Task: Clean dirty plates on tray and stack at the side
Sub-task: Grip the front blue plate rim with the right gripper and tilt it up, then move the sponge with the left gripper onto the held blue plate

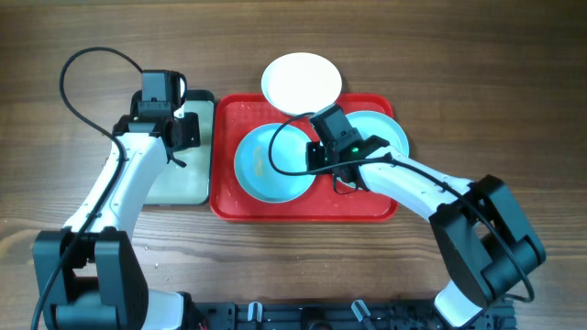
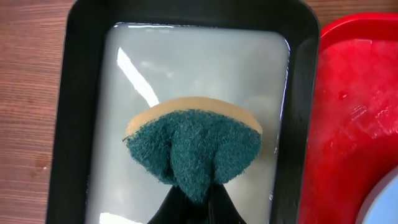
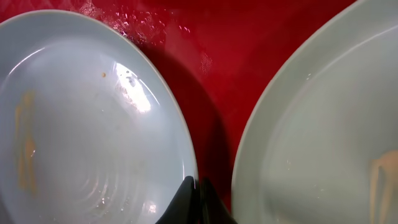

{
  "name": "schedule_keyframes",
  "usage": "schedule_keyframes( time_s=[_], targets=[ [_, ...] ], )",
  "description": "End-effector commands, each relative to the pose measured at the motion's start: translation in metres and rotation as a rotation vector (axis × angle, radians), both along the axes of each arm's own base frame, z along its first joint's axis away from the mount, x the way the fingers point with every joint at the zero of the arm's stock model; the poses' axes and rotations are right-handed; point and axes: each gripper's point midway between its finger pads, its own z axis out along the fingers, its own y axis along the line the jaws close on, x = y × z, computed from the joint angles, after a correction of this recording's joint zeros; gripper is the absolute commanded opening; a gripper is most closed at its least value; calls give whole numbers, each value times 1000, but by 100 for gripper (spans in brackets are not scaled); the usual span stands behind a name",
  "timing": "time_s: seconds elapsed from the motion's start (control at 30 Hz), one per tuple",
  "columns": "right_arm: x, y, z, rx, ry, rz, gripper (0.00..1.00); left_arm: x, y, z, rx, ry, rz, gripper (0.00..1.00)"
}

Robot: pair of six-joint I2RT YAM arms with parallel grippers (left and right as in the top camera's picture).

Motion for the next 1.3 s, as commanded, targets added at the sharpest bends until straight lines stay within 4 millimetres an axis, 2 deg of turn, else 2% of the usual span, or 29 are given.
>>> schedule_keyframes(
  time_s=[0.0, 0.13, 0.27, 0.37, 0.47, 0.7, 0.83, 0.9, 0.97, 1.13, 1.27],
  targets=[
    [5, 1, 15, -10, -54, 21, 4, 1, -9, 3, -43, -14, -36, 4],
    [1, 12, 17, -2, -66, 46, 4, 1, -28, 1, -126, -5, -132, 4],
    [-2, 20, 18, 0, -75, 66, 4, 1, -26, 1, -193, -9, -125, 4],
    [-2, 19, 17, -5, -77, 63, 4, 2, -12, 4, -270, -23, -91, 4],
    [-1, 19, 18, -3, -80, 62, 4, 0, -16, 7, -397, -34, -100, 4],
    [0, 20, 18, 0, -85, 62, 4, -5, -13, 7, -427, -16, -36, 4],
    [-1, 19, 17, 0, -82, 60, 4, -6, -21, 23, -446, -52, -18, 4],
    [0, 20, 17, 1, -84, 59, 4, -9, -41, 37, -455, -70, -57, 4],
    [1, 21, 18, 7, -89, 55, 4, -13, -58, 40, -462, -59, -91, 4],
    [3, 19, 16, 15, -83, 7, 4, -28, -100, 28, -496, 32, -123, 4],
    [4, 19, 5, 6, -68, 6, 4, -38, -118, 16, -508, 95, -85, 4]
  ],
)
